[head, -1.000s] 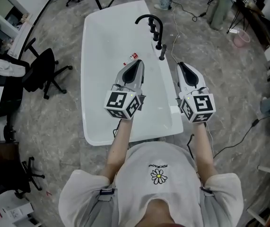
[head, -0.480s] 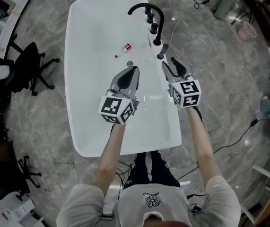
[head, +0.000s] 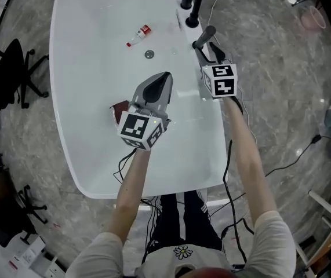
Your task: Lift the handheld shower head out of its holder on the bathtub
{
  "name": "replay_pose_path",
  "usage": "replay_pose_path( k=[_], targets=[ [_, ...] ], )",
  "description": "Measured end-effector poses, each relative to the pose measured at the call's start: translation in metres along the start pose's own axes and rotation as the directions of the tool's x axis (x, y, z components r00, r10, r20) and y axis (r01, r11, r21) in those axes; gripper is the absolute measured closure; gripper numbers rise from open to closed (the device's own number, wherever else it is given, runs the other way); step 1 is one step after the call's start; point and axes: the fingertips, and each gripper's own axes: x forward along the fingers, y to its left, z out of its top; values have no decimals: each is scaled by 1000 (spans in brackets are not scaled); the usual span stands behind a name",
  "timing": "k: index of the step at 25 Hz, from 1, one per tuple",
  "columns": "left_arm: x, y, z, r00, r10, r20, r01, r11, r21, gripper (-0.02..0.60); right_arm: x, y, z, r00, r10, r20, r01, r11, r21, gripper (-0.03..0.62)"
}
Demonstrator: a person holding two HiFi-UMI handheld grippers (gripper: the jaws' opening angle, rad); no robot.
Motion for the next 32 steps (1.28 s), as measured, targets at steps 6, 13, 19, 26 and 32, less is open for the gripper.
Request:
replay_pose_path(
  k=[6,13,19,26,32],
  targets=[
    [1,8,-41,999,-14,-46,14,1000,-6,581,33,-6,-16,1000,13,19,-15,998,68,368],
    [4,23,-44,1000,9,-22,-9,999,-34,581,56,-10,-26,1000,-23,-19,23,1000,14,441],
    [-14,29,-36,1000,16,-7,-16,1000,-8,581,53,-7,-12,998,-61,-4,61,998,-21,444],
    [-30,38,0,998,40,58,-40,999,-9,581,30,-4,56,993,-89,82,93,994,-51,444],
    [-54,26,88,990,13,141,-22,998,60,581,-24,21,128,985,-91,147,102,992,-71,444]
  ],
)
